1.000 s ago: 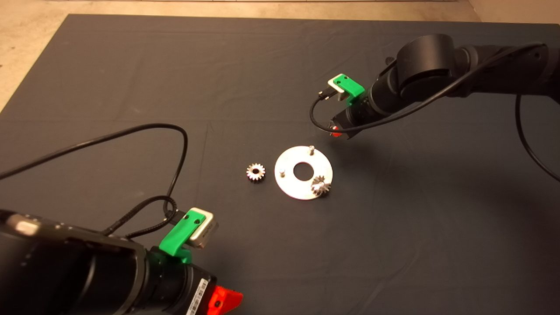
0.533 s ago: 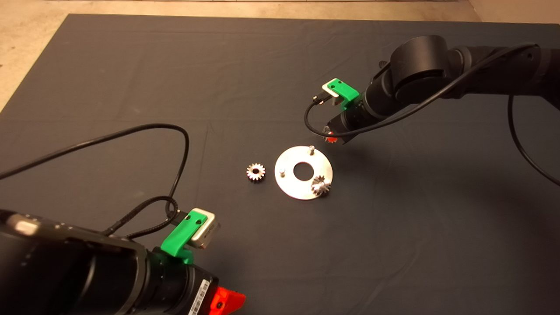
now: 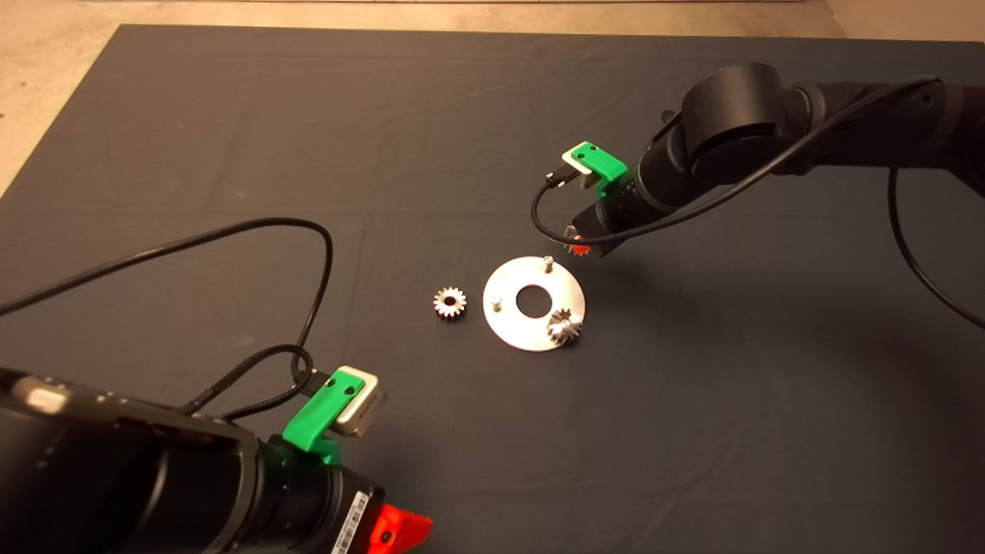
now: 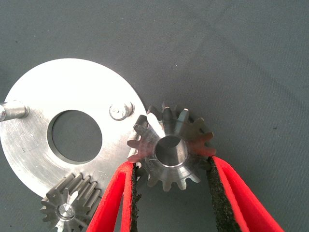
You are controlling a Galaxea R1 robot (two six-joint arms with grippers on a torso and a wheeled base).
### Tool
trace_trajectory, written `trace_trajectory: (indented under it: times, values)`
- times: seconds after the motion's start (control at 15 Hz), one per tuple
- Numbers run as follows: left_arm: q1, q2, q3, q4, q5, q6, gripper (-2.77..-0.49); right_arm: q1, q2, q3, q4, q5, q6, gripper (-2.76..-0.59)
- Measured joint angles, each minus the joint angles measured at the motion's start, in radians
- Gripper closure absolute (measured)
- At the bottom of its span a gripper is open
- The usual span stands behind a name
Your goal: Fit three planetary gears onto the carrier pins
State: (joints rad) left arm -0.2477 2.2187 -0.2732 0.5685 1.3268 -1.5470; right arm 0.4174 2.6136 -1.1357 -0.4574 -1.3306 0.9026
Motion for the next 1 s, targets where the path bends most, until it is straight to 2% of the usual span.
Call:
trace_trajectory:
  times: [0.13,0.4,0.8,1.0]
  values:
    - [0.0,0.0,0.0,0.0,0.0,0.0,-2.77,-0.005,0.011,0.0,0.0,-0.005,0.0,-0.83]
    - [0.0,0.0,0.0,0.0,0.0,0.0,-2.77,-0.005,0.03,0.004,0.002,0.0,0.0,-0.84]
    - [0.0,0.005,0.0,0.0,0.0,0.0,-2.77,-0.017,0.027,0.008,0.002,-0.004,0.0,-0.83]
    - [0.0,0.005,0.0,0.0,-0.007,0.0,-2.77,-0.046,0.027,0.014,0.003,-0.004,-0.001,-0.83]
